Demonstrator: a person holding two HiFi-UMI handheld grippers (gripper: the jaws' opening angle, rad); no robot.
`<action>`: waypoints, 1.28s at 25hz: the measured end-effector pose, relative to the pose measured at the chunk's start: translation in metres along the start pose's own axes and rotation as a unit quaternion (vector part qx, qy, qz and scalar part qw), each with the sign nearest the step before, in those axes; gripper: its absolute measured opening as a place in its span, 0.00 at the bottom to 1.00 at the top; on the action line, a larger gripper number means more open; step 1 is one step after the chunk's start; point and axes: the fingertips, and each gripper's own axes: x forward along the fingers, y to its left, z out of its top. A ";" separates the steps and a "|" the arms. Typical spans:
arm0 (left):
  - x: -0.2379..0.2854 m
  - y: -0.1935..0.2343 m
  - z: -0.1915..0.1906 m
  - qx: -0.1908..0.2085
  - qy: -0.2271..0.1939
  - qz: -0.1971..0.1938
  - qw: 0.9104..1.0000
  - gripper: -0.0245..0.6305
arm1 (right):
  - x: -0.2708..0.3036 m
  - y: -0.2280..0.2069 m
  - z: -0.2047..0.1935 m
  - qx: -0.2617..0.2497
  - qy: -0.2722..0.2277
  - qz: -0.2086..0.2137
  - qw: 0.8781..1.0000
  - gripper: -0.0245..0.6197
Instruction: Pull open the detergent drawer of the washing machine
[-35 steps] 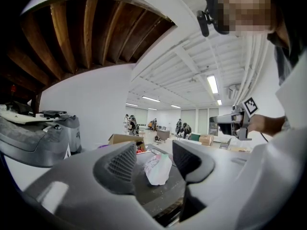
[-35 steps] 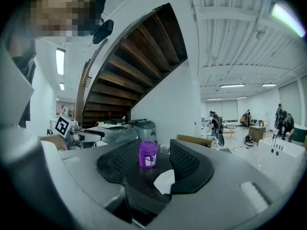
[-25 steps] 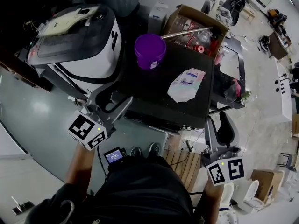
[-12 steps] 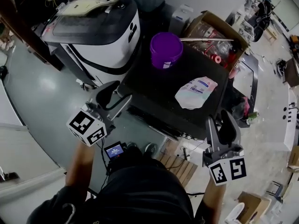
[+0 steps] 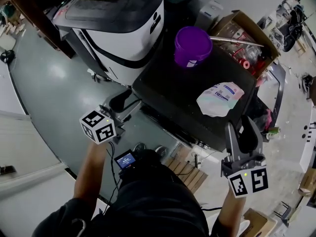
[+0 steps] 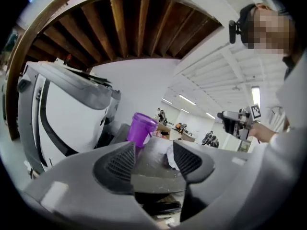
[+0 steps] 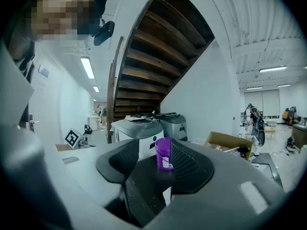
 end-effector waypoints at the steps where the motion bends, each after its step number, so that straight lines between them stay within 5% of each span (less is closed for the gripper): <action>1: 0.002 0.008 -0.011 -0.018 0.003 0.001 1.000 0.45 | 0.002 0.000 -0.002 -0.002 0.005 0.001 1.000 0.32; 8: 0.020 0.060 -0.088 -0.130 0.021 0.003 0.991 0.48 | 0.017 0.001 -0.023 -0.007 0.037 0.008 0.999 0.32; 14: 0.041 0.090 -0.149 -0.231 0.016 -0.016 0.973 0.53 | 0.021 0.002 -0.040 -0.012 0.059 0.011 0.998 0.32; 23: 0.072 0.118 -0.215 -0.373 -0.024 -0.066 0.925 0.65 | 0.021 0.001 -0.060 -0.011 0.080 0.009 0.997 0.32; 28: 0.086 0.112 -0.212 -0.402 -0.092 -0.165 0.896 0.67 | 0.020 -0.003 -0.083 -0.005 0.105 0.002 0.994 0.32; 30: 0.088 0.114 -0.208 -0.421 -0.133 -0.192 0.877 0.71 | 0.020 -0.001 -0.093 -0.003 0.118 0.001 0.993 0.32; 32: 0.087 0.121 -0.202 -0.458 -0.194 -0.197 0.845 0.69 | 0.020 -0.001 -0.105 0.000 0.131 -0.001 0.991 0.32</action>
